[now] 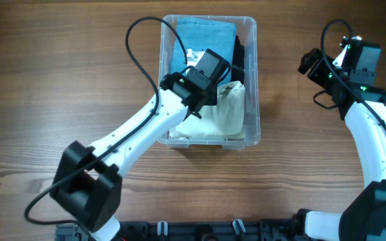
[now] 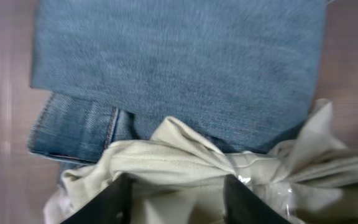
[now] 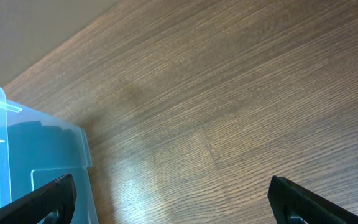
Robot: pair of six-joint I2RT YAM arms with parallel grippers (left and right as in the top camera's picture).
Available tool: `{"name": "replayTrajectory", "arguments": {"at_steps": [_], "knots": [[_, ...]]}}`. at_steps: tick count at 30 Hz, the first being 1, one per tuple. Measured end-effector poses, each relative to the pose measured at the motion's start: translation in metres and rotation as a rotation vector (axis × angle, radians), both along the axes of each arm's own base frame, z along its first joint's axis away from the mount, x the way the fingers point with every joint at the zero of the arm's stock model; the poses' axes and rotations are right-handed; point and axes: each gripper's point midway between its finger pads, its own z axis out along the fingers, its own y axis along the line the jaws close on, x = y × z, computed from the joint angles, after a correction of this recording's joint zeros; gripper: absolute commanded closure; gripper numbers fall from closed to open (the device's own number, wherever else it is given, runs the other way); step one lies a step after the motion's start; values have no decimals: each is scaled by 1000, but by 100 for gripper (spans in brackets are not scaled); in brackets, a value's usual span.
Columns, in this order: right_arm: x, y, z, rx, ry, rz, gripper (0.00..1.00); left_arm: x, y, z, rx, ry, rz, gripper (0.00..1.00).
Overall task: Pack container
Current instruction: 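Open the left gripper and raise it out of the container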
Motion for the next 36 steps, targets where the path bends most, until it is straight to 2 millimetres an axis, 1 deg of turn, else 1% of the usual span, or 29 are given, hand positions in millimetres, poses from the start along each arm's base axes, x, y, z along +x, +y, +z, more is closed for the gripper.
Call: {"name": "replayTrajectory", "arguments": {"at_steps": [1, 2, 4, 6, 8, 9, 10, 11, 13, 16, 17, 22, 23, 25, 29, 33, 36], "knots": [[0, 0, 0, 0, 0, 0, 0, 0, 0, 7, -7, -15, -5, 6], [0, 0, 0, 0, 0, 0, 0, 1, 0, 18, -25, -38, -3, 0], [0, 0, 0, 0, 0, 0, 0, 6, -2, 52, -78, -125, -15, 0], [0, 0, 0, 0, 0, 0, 0, 8, 0, 105, -159, -251, -21, 0], [0, 0, 0, 0, 0, 0, 0, 5, 7, 148, -218, -345, -18, 0], [0, 0, 0, 0, 0, 0, 0, 3, 20, 179, -249, -417, 5, 0], [0, 0, 0, 0, 0, 0, 0, 5, 35, 195, -254, -460, 41, 0], [0, 0, 0, 0, 0, 0, 0, 6, 40, 197, -248, -468, 56, 0], [0, 0, 0, 0, 0, 0, 0, 14, 57, 197, -219, -480, 107, 0], [0, 0, 0, 0, 0, 0, 0, 31, 94, 196, -173, -503, 214, 0], [0, 0, 0, 0, 0, 0, 0, 34, 103, 197, -165, -507, 235, 0], [0, 0, 0, 0, 0, 0, 0, 39, 133, 192, -123, -495, 304, 0], [0, 0, 0, 0, 0, 0, 0, 41, 143, 190, -107, -489, 326, 0], [0, 0, 0, 0, 0, 0, 0, 40, 148, 187, -95, -479, 336, 0], [0, 0, 0, 0, 0, 0, 0, 37, 150, 183, -83, -461, 336, 0], [0, 0, 0, 0, 0, 0, 0, 30, 153, 167, -42, -396, 331, 0], [0, 0, 0, 0, 0, 0, 0, 31, 152, 154, -19, -358, 328, 0]]}}
